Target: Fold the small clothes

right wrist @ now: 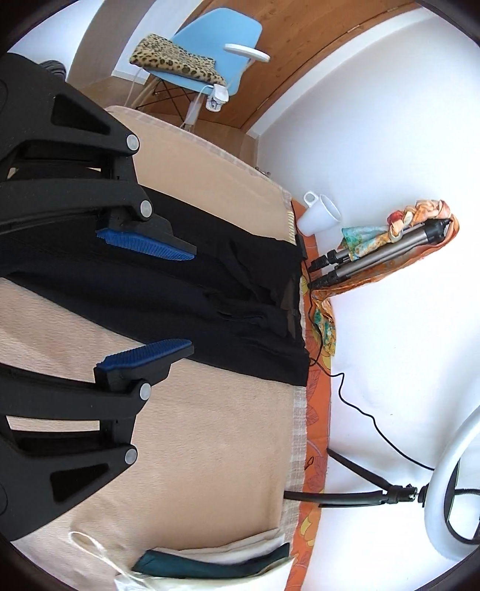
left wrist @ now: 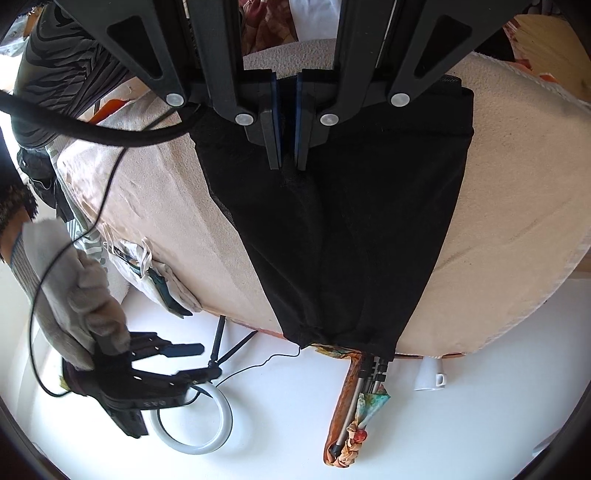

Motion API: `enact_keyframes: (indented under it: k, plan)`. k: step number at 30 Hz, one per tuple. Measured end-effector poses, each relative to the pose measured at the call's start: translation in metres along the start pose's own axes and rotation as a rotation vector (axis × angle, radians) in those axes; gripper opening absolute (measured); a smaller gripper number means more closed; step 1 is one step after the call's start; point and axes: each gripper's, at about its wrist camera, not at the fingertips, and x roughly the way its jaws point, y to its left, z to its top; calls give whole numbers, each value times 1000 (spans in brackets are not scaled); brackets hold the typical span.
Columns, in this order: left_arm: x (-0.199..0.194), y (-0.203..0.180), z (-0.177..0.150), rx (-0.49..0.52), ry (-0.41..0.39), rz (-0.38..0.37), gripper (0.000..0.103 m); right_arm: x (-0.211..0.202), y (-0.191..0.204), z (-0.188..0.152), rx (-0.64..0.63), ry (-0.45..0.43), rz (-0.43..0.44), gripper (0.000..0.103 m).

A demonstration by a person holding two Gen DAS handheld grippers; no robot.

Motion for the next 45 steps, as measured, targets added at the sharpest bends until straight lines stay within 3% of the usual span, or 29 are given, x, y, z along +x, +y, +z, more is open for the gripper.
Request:
enact_keyframes:
  k: [3, 8, 15, 17, 21, 25, 27, 30, 32, 34, 35, 37, 39, 45]
  plan:
    - [0, 2, -2, 3, 5, 0, 3, -24, 12, -66, -10, 20, 9, 47]
    - [-2, 4, -6, 6, 16, -5, 3, -30, 27, -160, -6, 86, -6, 47]
    - [-7, 8, -6, -12, 2, -3, 3, -4, 44, -222, -46, 189, 36, 44]
    - [-7, 8, -7, -11, 2, -4, 3, 6, 52, -230, -74, 223, 54, 34]
    - [-6, 7, -7, -3, 5, -9, 3, 13, 58, -235, -124, 214, -11, 8]
    - [-7, 9, -7, -17, 10, -14, 3, -2, 61, -233, -149, 191, 13, 4]
    - [-7, 12, -8, -20, 20, 4, 3, -13, 65, -235, -184, 184, 30, 4]
    - [-6, 17, -11, -23, 58, -2, 9, -11, 64, -240, -231, 215, -37, 4]
    - [-15, 18, -13, -3, 60, 3, 21, -9, 58, -241, -203, 241, 13, 4]
    - [-30, 20, -13, 28, 40, 27, 25, -13, 52, -239, -156, 237, 48, 6]
    - [-37, 22, -12, 43, 32, 44, 28, -15, 48, -238, -131, 230, 69, 8]
    - [-49, 33, -7, 49, 19, 73, 30, -19, 42, -235, -78, 197, 99, 30]
    - [-55, 48, -2, 30, 25, 89, 32, -22, 29, -230, -13, 171, 125, 40]
    - [-37, 92, 16, -133, 126, 26, 35, -9, 12, -228, 81, 208, 178, 40]
